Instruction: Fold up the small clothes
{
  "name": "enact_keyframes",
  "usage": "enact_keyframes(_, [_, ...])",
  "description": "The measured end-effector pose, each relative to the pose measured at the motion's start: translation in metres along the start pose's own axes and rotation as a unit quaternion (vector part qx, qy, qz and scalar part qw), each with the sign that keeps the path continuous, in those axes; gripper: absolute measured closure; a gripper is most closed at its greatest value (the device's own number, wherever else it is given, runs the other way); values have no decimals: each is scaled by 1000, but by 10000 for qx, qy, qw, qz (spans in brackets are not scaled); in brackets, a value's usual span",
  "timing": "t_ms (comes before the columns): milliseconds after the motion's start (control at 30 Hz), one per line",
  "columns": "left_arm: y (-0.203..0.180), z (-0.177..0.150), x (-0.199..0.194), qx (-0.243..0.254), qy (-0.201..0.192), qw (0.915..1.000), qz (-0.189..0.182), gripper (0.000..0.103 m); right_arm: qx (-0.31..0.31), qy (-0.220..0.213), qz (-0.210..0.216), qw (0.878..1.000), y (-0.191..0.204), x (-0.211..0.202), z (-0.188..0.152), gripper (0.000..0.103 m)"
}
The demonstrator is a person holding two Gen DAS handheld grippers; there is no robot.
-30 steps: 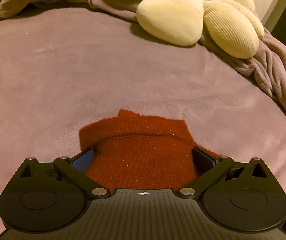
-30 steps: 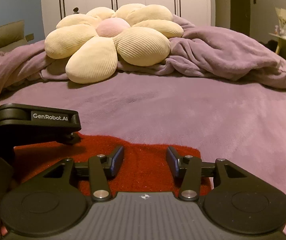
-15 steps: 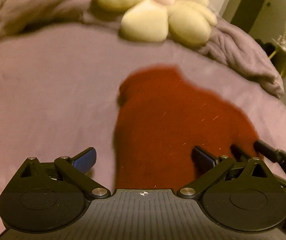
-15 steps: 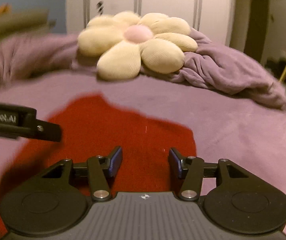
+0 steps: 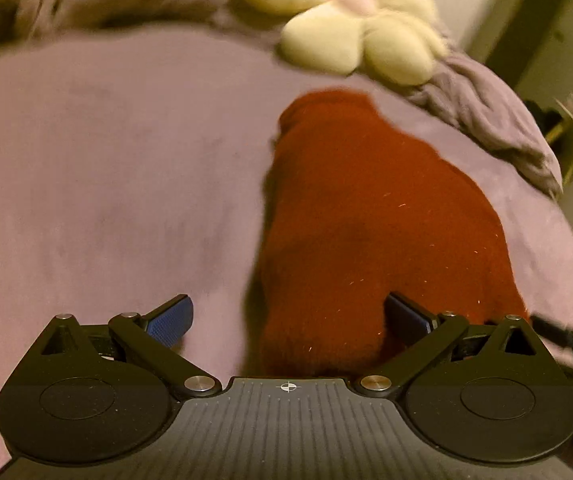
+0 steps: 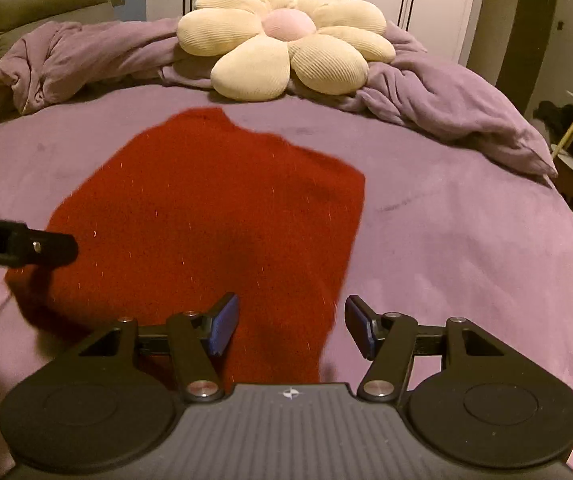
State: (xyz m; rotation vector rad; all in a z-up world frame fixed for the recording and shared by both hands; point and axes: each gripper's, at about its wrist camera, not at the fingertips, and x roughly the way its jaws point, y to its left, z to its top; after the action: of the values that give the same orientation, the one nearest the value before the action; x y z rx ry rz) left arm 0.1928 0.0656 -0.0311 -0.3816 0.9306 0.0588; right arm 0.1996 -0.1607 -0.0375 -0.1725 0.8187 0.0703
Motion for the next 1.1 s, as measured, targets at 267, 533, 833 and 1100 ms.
enact_keyframes(267, [-23, 1, 8, 783, 123, 9953, 562, 0, -461, 506, -394, 9969, 17, 20, 8, 33])
enact_keyframes(533, [-38, -2, 24, 1177, 180, 9887, 912, 0, -616, 847, -678, 9922, 20, 36, 16, 15])
enact_keyframes(833, [-21, -14, -24, 787, 388, 9932, 769, 0, -235, 1013, -818, 9912, 7, -14, -32, 4])
enact_keyframes(1100, [-6, -68, -54, 707, 822, 9875, 1141, 0, 375, 1564, 118, 9869, 20, -60, -94, 4])
